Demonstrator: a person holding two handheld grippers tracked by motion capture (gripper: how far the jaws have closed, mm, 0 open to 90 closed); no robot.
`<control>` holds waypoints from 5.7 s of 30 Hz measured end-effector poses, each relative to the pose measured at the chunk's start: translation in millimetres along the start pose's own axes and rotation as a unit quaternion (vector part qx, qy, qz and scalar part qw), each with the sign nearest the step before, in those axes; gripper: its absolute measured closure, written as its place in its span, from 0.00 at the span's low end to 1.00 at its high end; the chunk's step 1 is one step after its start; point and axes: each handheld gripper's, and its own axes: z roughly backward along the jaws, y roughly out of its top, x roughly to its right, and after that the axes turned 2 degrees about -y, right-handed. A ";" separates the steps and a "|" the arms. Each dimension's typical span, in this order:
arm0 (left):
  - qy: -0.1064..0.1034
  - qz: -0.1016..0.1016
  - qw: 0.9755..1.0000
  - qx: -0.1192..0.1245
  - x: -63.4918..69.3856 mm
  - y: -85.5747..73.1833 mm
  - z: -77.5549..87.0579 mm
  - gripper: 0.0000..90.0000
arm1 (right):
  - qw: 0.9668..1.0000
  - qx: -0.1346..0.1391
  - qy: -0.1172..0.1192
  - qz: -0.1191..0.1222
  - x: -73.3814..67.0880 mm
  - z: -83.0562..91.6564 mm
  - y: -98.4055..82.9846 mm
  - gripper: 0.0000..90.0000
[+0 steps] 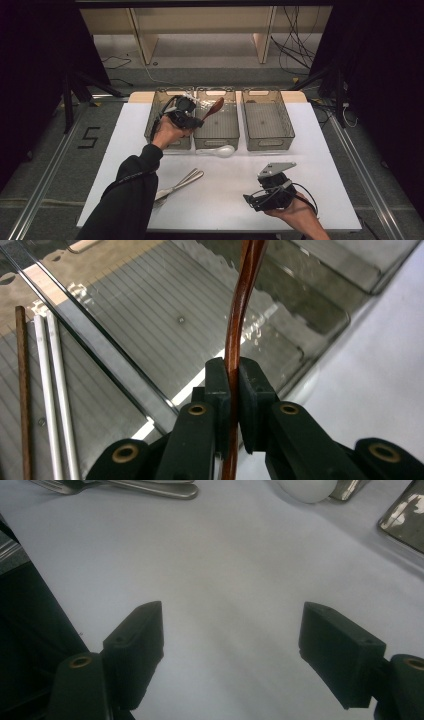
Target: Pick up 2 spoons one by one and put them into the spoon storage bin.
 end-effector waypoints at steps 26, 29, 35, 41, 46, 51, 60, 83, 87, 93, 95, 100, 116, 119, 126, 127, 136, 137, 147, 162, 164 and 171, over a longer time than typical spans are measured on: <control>0.015 0.032 0.999 0.010 -5.1 16.8 -25.1 0.93 | 1.000 -0.001 0.003 0.002 0.3 -0.4 -0.7 0.30; 0.015 0.035 0.999 0.014 -5.2 18.0 -26.2 0.93 | 1.000 0.000 0.004 0.004 -0.1 -0.4 -0.5 0.30; 0.012 0.036 0.999 0.012 -2.9 20.5 -30.4 0.93 | 1.000 -0.001 0.005 0.004 -0.5 -0.7 -0.4 0.30; 0.021 0.045 0.999 0.010 -2.3 21.3 -35.7 0.87 | 1.000 -0.003 0.006 0.004 -1.2 -0.8 -0.6 0.30; 0.013 0.055 0.998 0.020 -5.7 18.4 -26.6 0.66 | 1.000 -0.003 0.005 0.002 -0.5 -0.4 -1.0 0.30; 0.002 0.043 0.999 0.023 -4.2 14.6 -7.3 0.54 | 1.000 -0.004 0.004 0.001 -1.2 -0.9 -0.5 0.30; -0.018 0.013 0.999 0.034 11.6 -6.5 22.6 0.37 | 1.000 0.003 -0.005 -0.004 -0.3 -1.5 -0.4 0.30; -0.034 -0.004 0.995 0.094 37.4 -100.6 76.2 0.25 | 0.998 0.028 -0.049 0.011 23.2 -53.5 48.4 0.30; -0.026 -0.005 0.995 0.099 39.9 -114.8 84.1 0.25 | 0.998 0.027 -0.055 0.014 26.7 -68.1 59.8 0.30; -0.034 -0.003 0.994 0.108 43.8 -132.0 94.1 0.23 | 0.998 0.013 -0.058 0.000 34.6 -88.5 72.6 0.30; -0.034 0.003 0.993 0.113 45.1 -136.7 97.4 0.22 | 0.998 0.010 -0.061 0.000 36.4 -94.6 75.6 0.30; -0.030 0.007 0.992 0.124 48.4 -147.3 102.1 0.21 | 0.998 0.001 -0.061 -0.001 40.8 -106.9 81.0 0.30; -0.035 0.016 0.992 0.117 47.3 -155.7 103.2 0.21 | 0.998 -0.007 -0.063 -0.007 52.0 -120.0 85.5 0.33; -0.034 0.017 0.992 0.117 47.0 -155.7 103.2 0.21 | 0.998 -0.006 -0.063 -0.007 53.8 -120.5 85.5 0.35; -0.033 0.013 0.993 0.113 47.2 -156.3 101.8 0.23 | 0.998 -0.011 -0.061 -0.005 55.0 -122.9 85.8 0.42; -0.032 0.012 0.993 0.112 47.0 -156.5 101.5 0.23 | 0.998 -0.011 -0.061 -0.003 54.8 -123.2 85.8 0.43; -0.030 0.016 0.993 0.113 44.7 -157.7 101.5 0.23 | 0.998 -0.019 -0.057 0.019 48.5 -125.1 87.5 0.51; -0.030 0.015 0.993 0.113 44.8 -157.7 101.6 0.23 | 0.998 -0.018 -0.055 0.021 46.7 -124.5 88.0 0.51; -0.030 0.013 0.993 0.110 45.4 -158.0 100.9 0.24 | 0.997 0.000 -0.053 0.057 32.9 -119.9 98.8 0.54; -0.036 0.014 0.994 0.104 46.8 -158.7 98.3 0.24 | 0.991 0.017 -0.085 0.102 17.7 -133.5 109.0 0.47; -0.036 0.013 0.994 0.102 46.8 -158.7 98.0 0.25 | 0.990 0.018 -0.089 0.107 17.1 -135.0 110.7 0.47; -0.038 0.012 0.994 0.101 47.7 -158.8 97.3 0.25 | 0.983 0.017 -0.106 0.147 9.5 -141.7 111.7 0.45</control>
